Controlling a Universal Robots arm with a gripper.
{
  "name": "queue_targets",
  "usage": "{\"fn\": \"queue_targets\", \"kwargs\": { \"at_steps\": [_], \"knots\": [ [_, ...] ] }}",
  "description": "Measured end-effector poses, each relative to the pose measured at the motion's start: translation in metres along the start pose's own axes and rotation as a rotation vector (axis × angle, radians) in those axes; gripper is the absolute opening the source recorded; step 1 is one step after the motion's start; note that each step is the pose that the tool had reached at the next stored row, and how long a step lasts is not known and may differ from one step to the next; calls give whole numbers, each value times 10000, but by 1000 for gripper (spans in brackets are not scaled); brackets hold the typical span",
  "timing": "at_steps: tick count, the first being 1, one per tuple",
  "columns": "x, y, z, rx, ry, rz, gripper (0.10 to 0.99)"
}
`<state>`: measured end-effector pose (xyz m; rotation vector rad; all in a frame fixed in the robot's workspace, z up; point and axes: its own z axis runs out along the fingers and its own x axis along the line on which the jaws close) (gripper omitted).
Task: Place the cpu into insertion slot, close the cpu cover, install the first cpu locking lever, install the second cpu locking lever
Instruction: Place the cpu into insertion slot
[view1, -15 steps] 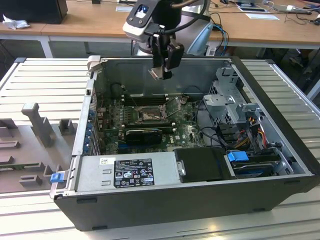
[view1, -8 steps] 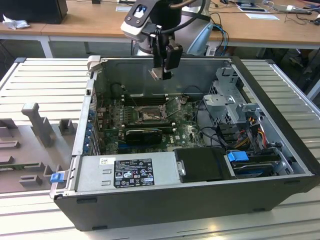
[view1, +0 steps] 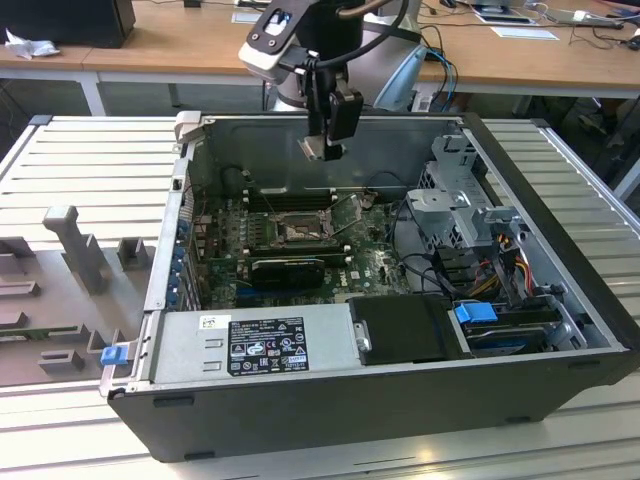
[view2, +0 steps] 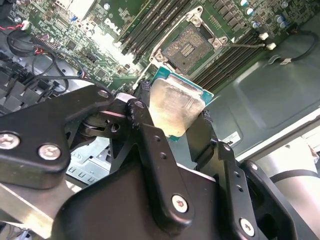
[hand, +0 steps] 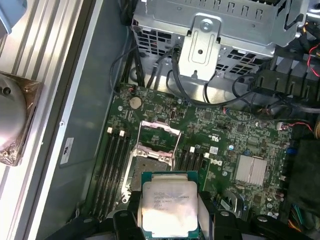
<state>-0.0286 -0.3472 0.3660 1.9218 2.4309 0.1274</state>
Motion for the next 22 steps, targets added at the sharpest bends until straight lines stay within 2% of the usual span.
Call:
{"fn": "queue_targets", "kwargs": {
  "at_steps": [22],
  "knots": [
    [0,-1,15,-27,-124,1381,533]
  ]
}}
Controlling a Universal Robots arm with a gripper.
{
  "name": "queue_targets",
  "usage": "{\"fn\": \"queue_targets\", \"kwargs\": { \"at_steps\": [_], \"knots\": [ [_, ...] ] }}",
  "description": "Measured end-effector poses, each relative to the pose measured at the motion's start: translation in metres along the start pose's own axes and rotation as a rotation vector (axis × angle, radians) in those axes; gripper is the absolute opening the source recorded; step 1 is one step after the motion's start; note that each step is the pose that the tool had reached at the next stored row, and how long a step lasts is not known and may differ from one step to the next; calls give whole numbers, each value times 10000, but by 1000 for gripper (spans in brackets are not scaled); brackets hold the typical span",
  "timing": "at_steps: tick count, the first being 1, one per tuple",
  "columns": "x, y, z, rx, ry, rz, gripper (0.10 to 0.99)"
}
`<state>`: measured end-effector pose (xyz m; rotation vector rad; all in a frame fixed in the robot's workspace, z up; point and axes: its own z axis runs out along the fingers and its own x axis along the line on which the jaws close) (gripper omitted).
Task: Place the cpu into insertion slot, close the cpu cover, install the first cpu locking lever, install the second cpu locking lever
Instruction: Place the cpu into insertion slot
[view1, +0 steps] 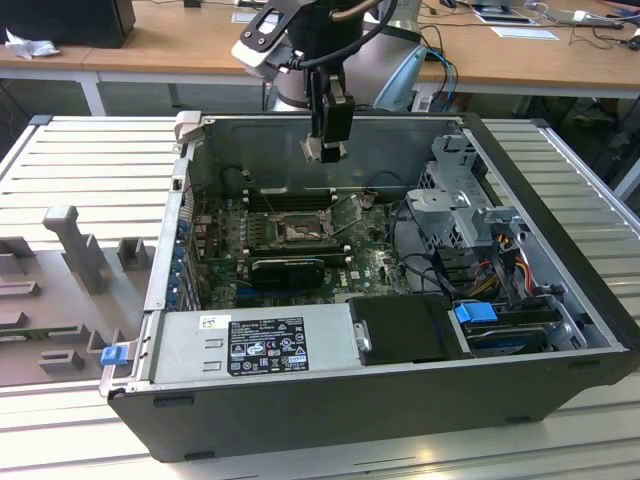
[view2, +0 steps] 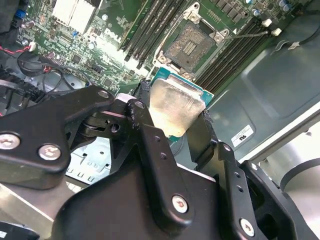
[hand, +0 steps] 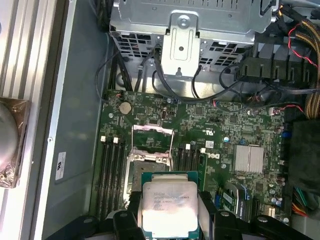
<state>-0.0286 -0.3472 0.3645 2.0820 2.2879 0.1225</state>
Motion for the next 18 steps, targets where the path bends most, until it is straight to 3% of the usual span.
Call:
{"fn": "queue_targets", "kwargs": {
  "at_steps": [18],
  "knots": [
    [0,-3,23,8,-70,773,533]
  ]
}}
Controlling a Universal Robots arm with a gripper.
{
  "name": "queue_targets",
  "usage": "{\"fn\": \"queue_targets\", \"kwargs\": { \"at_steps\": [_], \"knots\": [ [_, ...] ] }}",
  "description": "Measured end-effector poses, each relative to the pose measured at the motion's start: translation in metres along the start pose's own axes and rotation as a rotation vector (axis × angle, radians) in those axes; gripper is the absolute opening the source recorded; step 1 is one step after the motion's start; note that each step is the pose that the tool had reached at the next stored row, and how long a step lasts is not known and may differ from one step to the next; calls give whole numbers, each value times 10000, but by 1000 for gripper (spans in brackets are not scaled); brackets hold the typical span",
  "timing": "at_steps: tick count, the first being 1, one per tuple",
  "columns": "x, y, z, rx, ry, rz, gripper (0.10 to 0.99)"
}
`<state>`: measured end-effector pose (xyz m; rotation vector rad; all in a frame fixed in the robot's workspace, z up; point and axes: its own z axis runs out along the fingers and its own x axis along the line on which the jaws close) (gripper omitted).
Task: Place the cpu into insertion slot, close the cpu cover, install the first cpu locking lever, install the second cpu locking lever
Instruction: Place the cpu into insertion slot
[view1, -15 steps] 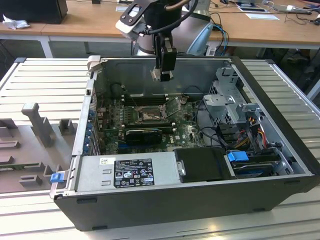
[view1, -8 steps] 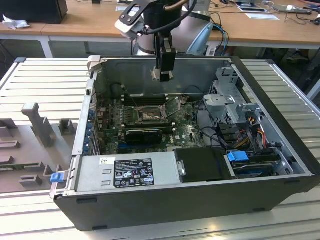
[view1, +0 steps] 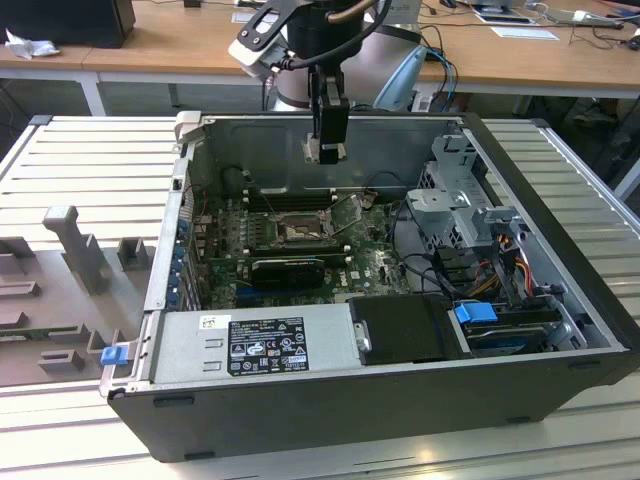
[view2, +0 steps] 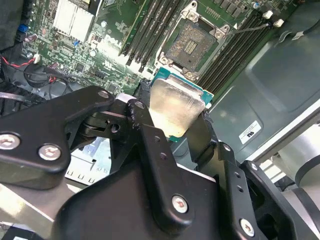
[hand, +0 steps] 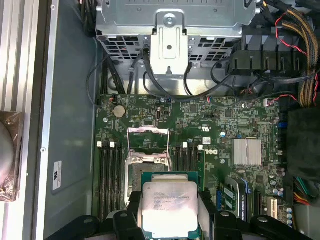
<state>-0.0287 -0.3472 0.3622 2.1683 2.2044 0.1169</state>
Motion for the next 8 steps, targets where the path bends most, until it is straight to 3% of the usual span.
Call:
{"fn": "queue_targets", "kwargs": {
  "at_steps": [2,8],
  "knots": [
    [-1,-4,53,10,-1,1,533],
    [-1,-5,76,0,-53,578,533]
  ]
}}
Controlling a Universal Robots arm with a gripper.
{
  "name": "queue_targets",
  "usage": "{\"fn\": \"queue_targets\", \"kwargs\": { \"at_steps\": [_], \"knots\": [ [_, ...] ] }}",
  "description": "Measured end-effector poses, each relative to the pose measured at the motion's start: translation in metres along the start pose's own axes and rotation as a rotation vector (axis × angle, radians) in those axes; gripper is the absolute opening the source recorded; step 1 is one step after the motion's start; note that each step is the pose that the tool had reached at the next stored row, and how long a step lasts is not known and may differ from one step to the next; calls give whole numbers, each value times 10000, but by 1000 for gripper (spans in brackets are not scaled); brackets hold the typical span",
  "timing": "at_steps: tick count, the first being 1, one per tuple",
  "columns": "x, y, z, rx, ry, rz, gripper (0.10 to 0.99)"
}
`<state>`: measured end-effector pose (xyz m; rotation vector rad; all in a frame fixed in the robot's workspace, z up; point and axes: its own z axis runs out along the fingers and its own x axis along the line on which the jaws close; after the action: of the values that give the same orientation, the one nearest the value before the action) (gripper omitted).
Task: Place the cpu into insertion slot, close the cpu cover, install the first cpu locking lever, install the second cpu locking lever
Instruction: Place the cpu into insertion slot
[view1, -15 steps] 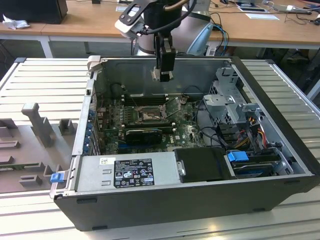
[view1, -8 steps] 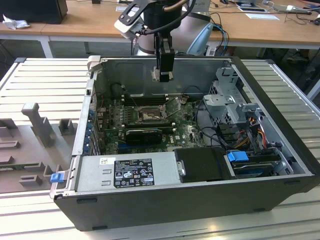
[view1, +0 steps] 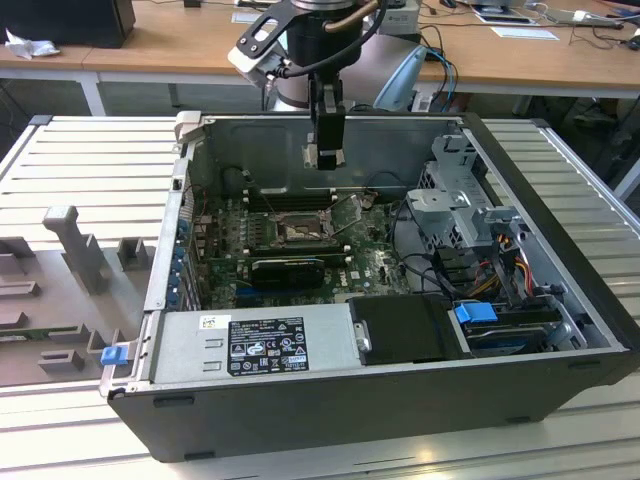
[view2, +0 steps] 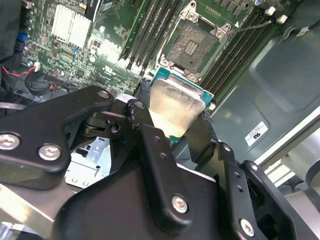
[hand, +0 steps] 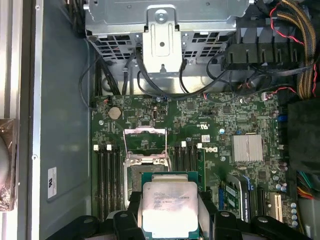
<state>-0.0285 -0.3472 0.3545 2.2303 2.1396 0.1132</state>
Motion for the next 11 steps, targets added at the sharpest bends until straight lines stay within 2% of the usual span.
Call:
{"fn": "queue_targets", "kwargs": {
  "at_steps": [11],
  "knots": [
    [-2,-8,91,0,-1,7,533]
  ]
}}
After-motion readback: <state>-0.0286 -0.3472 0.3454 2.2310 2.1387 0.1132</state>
